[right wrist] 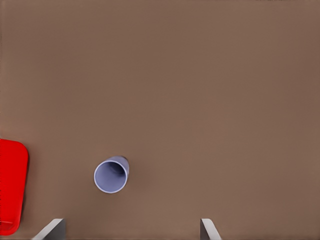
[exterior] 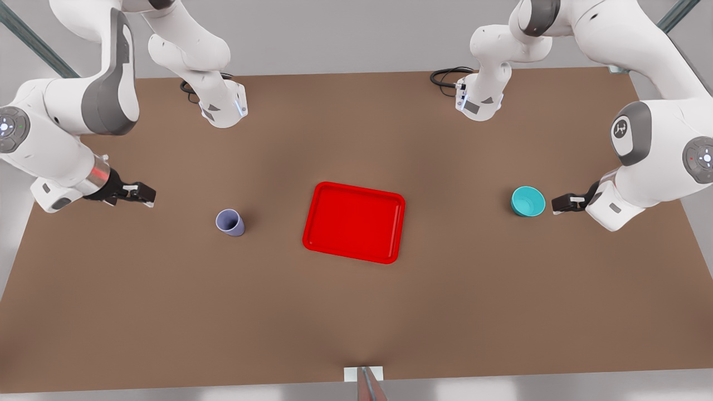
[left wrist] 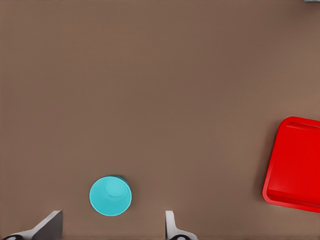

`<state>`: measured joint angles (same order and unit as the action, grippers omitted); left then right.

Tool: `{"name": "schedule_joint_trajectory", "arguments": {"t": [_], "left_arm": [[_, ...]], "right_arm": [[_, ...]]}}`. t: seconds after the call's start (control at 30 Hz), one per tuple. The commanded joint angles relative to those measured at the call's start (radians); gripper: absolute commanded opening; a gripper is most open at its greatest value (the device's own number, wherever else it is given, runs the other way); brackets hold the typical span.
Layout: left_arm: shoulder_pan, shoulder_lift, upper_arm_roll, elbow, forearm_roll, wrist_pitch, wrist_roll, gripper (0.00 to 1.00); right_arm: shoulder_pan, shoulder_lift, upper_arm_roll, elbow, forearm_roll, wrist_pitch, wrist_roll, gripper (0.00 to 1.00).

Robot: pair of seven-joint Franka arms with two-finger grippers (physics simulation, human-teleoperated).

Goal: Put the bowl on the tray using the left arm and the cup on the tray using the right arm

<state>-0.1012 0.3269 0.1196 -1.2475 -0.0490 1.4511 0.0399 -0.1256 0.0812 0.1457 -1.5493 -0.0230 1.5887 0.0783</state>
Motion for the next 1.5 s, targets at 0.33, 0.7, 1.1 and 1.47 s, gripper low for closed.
{"name": "schedule_joint_trajectory", "arguments": {"t": [0.33,0.7,1.1,1.47], "left_arm": [[0.117,-0.094,0.074,-0.708,-0.186,0.555,0.371,1.00],[0.155,-0.092,0.103,-1.023,-0.360,0.891,0.698,1.00],[0.155,-0.040,0.146,-1.060,-0.381,0.945,0.718,1.00],[0.167,0.032,0.146,-1.061,-0.430,0.945,0.716,0.97]], "right_arm": [[-0.012,0.158,0.000,0.080,-0.009,-0.010,0.001,1.00],[-0.012,0.241,-0.001,0.158,-0.008,0.007,0.006,1.00],[0.024,0.281,0.000,0.166,-0.063,0.010,-0.002,1.00],[0.027,0.281,-0.003,0.187,-0.055,0.008,0.011,1.00]]}}
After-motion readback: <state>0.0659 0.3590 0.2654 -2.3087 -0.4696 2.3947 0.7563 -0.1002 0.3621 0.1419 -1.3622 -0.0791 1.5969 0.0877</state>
